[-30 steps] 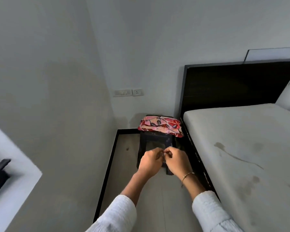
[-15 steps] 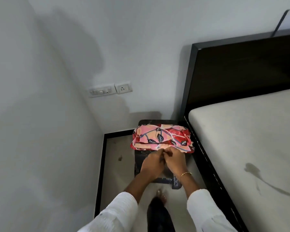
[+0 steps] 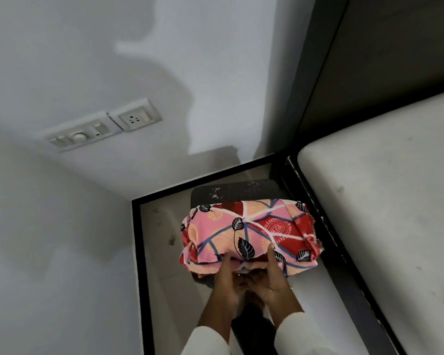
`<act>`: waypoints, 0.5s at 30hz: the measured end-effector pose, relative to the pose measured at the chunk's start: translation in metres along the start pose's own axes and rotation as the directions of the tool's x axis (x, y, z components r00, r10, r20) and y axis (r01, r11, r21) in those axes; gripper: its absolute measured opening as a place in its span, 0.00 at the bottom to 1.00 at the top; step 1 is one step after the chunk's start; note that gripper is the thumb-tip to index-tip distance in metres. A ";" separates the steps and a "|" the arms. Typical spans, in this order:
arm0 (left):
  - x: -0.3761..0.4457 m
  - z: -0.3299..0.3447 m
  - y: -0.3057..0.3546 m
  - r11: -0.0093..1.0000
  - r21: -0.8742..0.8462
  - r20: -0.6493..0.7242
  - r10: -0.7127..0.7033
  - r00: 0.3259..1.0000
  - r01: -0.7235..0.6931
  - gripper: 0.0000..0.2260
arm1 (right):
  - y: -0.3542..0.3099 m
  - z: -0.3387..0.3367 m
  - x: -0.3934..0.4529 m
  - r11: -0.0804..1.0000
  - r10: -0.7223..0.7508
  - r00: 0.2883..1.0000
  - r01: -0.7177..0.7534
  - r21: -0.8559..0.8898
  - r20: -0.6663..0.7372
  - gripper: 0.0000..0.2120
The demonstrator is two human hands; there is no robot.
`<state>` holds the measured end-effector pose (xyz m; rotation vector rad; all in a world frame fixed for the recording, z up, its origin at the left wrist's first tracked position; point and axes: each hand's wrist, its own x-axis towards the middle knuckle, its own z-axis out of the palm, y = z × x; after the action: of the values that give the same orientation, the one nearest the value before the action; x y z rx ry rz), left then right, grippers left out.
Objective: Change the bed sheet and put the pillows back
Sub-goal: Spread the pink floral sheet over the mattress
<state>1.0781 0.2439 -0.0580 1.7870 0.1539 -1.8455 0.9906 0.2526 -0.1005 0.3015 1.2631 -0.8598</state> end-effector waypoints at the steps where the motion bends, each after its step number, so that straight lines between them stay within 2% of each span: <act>1: 0.010 0.002 0.002 0.999 -0.050 0.025 -0.003 1.000 0.005 0.21 | -0.003 0.002 0.004 0.998 -0.004 1.000 0.003 0.057 0.020 0.43; 2: 0.014 0.005 0.005 0.995 -0.098 0.037 -0.003 0.999 0.006 0.21 | -0.006 0.005 0.005 0.996 -0.012 0.999 0.009 0.088 0.035 0.41; 5: 0.032 0.011 0.013 0.990 -0.137 0.011 -0.013 1.000 0.015 0.20 | -0.014 0.004 0.019 0.980 0.016 1.000 -0.017 0.197 0.008 0.21; 6: 0.037 0.011 0.014 0.989 -0.145 -0.012 -0.027 1.000 0.025 0.18 | -0.018 0.005 0.020 0.970 0.032 0.999 -0.032 0.241 0.003 0.18; 7: 0.041 0.011 0.015 0.988 -0.155 -0.066 -0.034 0.997 0.023 0.13 | -0.020 0.008 0.020 0.959 0.026 0.999 -0.032 0.281 0.024 0.22; 9: 0.042 0.011 0.020 0.989 -0.147 -0.158 -0.021 0.987 -0.003 0.07 | -0.021 0.013 0.021 0.950 0.007 0.999 -0.017 0.311 0.031 0.41; 10: 0.037 0.013 0.023 0.990 -0.140 -0.170 -0.009 0.985 -0.015 0.06 | -0.021 0.013 0.020 0.946 -0.028 0.999 0.020 0.323 0.020 0.40; 13: 0.021 0.018 0.028 0.989 -0.131 -0.152 0.043 0.987 -0.063 0.06 | -0.028 0.015 0.009 0.935 -0.145 0.989 0.133 0.329 0.011 0.15; 15: 0.003 0.023 0.028 0.987 -0.112 -0.104 0.100 0.990 -0.111 0.07 | -0.033 0.013 -0.005 0.906 -0.223 0.972 0.180 0.382 0.070 0.09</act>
<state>1.0710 0.2095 -0.0502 1.7706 0.1971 -1.6416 0.9761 0.2251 -0.0838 0.4236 1.0312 -1.2839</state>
